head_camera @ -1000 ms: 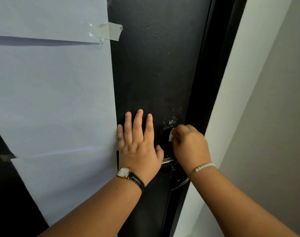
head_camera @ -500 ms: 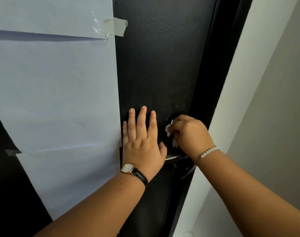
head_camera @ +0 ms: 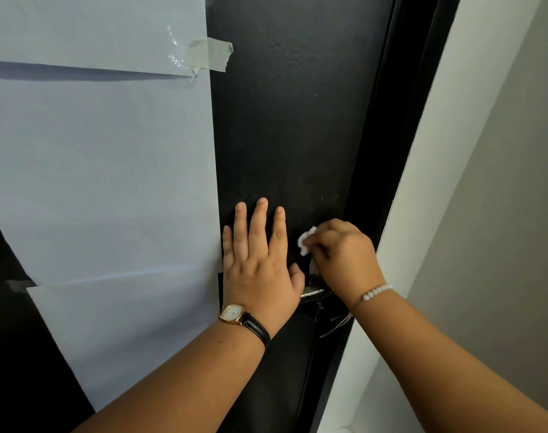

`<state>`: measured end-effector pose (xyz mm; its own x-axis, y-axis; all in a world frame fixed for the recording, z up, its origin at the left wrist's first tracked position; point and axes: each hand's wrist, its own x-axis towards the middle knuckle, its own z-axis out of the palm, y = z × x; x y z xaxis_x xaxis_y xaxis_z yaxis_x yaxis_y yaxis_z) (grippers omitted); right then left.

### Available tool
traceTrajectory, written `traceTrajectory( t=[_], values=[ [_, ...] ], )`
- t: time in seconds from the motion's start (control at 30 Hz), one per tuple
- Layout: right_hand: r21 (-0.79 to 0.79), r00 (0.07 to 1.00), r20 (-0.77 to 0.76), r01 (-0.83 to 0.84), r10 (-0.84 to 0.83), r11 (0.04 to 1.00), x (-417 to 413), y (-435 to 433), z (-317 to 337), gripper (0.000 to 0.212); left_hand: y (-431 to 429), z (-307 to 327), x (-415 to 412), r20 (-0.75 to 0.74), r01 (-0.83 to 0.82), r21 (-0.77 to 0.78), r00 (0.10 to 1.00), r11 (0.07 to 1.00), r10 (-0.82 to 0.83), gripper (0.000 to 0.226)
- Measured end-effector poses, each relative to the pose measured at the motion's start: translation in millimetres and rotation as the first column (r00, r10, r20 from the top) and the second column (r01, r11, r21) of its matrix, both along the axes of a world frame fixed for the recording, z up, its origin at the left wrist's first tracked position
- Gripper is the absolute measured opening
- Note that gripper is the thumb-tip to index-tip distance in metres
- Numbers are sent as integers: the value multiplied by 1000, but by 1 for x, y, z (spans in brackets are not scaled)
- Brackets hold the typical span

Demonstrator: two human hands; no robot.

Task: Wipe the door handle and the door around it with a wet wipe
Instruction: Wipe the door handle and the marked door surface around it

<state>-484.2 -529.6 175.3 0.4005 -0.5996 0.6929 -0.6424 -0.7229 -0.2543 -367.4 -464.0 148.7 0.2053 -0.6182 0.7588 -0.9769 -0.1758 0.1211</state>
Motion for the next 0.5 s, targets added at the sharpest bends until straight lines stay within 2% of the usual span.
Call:
traceTrajectory(
  t=[0.1, 0.2, 0.3, 0.43, 0.5],
  values=[
    [100, 983, 157, 82, -97, 992, -10, 4, -2, 11, -1, 1, 0, -2, -12, 7, 1000, 1000, 12, 84],
    [241, 982, 120, 116, -149, 964, -11, 6, 3, 14, -2, 0, -1, -5, -7, 13, 1000, 1000, 7, 84],
    [451, 980, 45, 154, -195, 879, -11, 3, 11, 14, -2, 0, -1, -3, -9, 10, 1000, 1000, 9, 84],
    [411, 953, -197, 292, -229, 864, -17, 6, 7, 21, -2, 0, 0, -1, -7, 11, 1000, 1000, 7, 84],
    [365, 925, -256, 361, -280, 858, -19, 5, 1, 25, -2, 0, 0, -5, -3, 11, 1000, 1000, 3, 84]
  ],
)
